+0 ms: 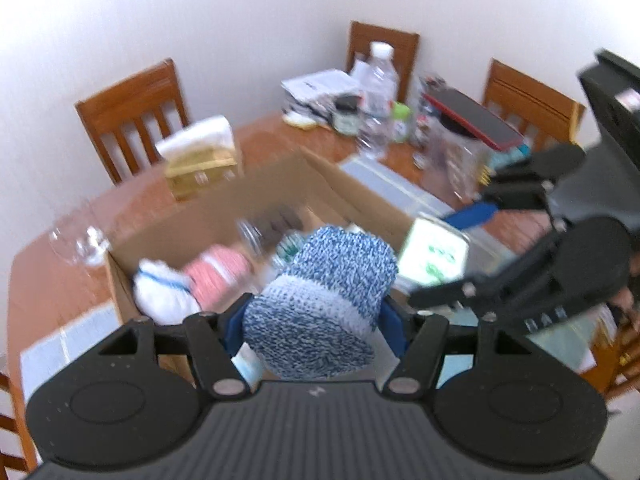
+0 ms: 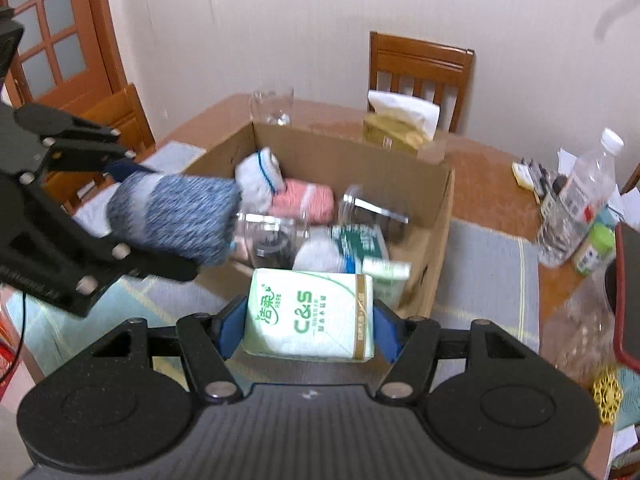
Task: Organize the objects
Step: 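Carry the knit sock and C&S pack into the box and open both tools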
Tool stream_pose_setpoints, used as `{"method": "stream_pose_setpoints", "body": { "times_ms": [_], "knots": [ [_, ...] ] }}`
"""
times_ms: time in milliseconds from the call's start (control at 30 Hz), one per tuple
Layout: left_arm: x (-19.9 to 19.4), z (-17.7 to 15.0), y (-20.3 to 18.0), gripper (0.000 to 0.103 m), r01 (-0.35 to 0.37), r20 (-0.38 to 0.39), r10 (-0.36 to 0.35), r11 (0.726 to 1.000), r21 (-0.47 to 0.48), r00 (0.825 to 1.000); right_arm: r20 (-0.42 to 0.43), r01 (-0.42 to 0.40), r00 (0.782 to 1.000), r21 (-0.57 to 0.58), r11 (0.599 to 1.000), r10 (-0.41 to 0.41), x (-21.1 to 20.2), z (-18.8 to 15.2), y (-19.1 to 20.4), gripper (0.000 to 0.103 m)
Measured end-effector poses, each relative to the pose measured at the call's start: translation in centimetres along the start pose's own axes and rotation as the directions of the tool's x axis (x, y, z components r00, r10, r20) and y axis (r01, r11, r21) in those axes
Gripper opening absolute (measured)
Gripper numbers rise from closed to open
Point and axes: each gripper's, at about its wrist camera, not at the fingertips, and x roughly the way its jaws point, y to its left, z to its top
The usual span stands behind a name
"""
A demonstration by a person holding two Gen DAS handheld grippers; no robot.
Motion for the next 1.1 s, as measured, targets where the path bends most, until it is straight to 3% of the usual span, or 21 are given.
{"method": "stream_pose_setpoints", "body": {
  "times_ms": [100, 333, 467, 533, 633, 833, 1100],
  "knots": [
    [1.6, 1.5, 1.5, 0.065, -0.018, 0.022, 0.018, 1.000, -0.011, 1.000, 0.016, 0.001, 1.000, 0.014, 1.000, -0.002, 0.6, 1.4, -0.8, 0.069],
    [5.6, 2.7, 5.6, 0.066, -0.119, -0.034, 0.117, 0.990, -0.075, 0.993, 0.022, 0.005, 1.000, 0.082, 0.997, -0.007, 3.0, 4.3, -3.5, 0.069],
    [7.2, 2.3, 7.5, 0.077, -0.151, -0.059, 0.145, 0.980, -0.129, 0.988, 0.021, 0.018, 1.000, 0.085, 0.996, -0.020, 4.3, 5.6, -4.3, 0.070],
    [6.9, 1.9, 7.8, 0.092, -0.161, -0.055, 0.155, 0.975, -0.151, 0.986, 0.019, 0.020, 1.000, 0.084, 0.996, -0.022, 4.8, 5.9, -4.5, 0.070],
    [6.0, 1.4, 7.8, 0.101, -0.193, -0.002, 0.195, 0.967, -0.166, 0.981, 0.014, 0.018, 1.000, 0.082, 0.996, -0.019, 5.6, 6.6, -4.8, 0.070],
    [4.5, 1.1, 7.3, 0.102, -0.214, 0.048, 0.224, 0.963, -0.165, 0.973, 0.003, 0.014, 1.000, 0.090, 0.996, -0.015, 7.1, 8.0, -5.2, 0.070],
    [3.3, 0.5, 6.9, 0.102, -0.212, 0.025, 0.221, 0.956, -0.201, 0.975, -0.041, 0.018, 0.999, 0.114, 0.993, -0.014, 9.8, 10.4, -5.4, 0.071]
  ]
}}
